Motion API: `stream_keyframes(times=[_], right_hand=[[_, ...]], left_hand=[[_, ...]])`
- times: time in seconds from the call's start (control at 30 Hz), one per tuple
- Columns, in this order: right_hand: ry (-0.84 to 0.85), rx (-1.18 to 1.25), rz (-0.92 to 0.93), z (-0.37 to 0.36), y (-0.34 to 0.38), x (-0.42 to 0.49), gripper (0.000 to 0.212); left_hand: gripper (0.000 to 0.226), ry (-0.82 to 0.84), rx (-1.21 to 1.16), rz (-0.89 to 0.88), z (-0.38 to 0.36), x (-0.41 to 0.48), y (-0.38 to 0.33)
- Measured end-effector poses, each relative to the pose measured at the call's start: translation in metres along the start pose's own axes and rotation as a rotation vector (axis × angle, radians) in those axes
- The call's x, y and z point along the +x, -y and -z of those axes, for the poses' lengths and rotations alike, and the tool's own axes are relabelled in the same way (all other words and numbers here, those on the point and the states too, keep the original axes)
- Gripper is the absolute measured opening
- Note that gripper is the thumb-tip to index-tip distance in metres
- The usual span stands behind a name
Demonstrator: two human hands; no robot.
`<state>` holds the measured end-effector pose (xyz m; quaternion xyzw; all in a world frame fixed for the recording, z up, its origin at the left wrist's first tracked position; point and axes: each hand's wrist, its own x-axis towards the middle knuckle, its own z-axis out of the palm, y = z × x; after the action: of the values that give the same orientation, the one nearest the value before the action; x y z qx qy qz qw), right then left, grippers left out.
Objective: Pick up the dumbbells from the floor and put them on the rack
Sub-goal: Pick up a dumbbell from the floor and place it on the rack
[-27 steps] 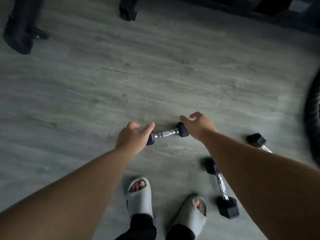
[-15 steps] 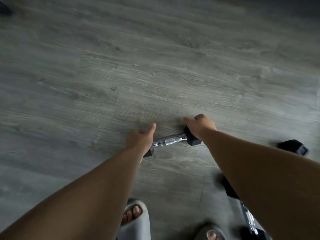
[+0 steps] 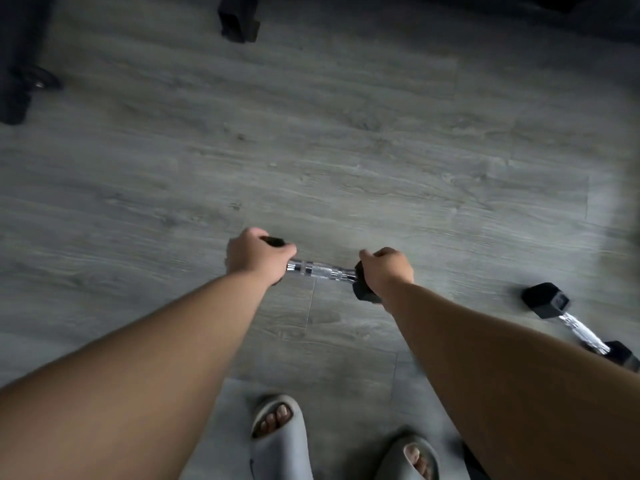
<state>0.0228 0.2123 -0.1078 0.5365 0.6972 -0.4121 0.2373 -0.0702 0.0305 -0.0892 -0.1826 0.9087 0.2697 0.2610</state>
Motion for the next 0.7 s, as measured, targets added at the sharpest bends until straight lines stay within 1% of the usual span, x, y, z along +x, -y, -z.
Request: stream_keyframes(times=[0.13,0.23,0.3,0.37,0.43,0.53,0.6,0.7], right_hand=[[-0.042,0.242,-0.058,0.055,0.066,-0.093,0.031],[-0.084,0.418,-0.11,0.104,0.127,-0.174,0.027],[-0.096,0.529,-0.14,0.133,0.166,-0.227,0.032],[-0.085,0.672,-0.169,0.159,0.205,-0.28,0.038],[-0.072,0.829,-0.215,0.184,0.246,-0.331,0.038],[-0.021,1.045,-0.266,0.218,0.303,-0.391,0.042],[0.017,1.125,-0.254,0.236,0.336,-0.416,0.049],[0.055,1.226,-0.247,0.263,0.383,-0.437,0.045]], left_hand=[[0.051,-0.106,-0.024,-0.172,0.113,-0.042,-0.092],[0.055,-0.142,-0.064,-0.316,0.206,-0.08,-0.168],[0.057,-0.15,-0.056,-0.419,0.267,-0.107,-0.219],[0.053,-0.161,-0.023,-0.525,0.325,-0.133,-0.269],[0.052,-0.151,0.004,-0.632,0.378,-0.157,-0.315],[0.06,-0.157,0.061,-0.797,0.447,-0.189,-0.378],[0.064,-0.162,0.112,-0.856,0.484,-0.203,-0.415],[0.061,-0.139,0.146,-0.93,0.526,-0.215,-0.471]])
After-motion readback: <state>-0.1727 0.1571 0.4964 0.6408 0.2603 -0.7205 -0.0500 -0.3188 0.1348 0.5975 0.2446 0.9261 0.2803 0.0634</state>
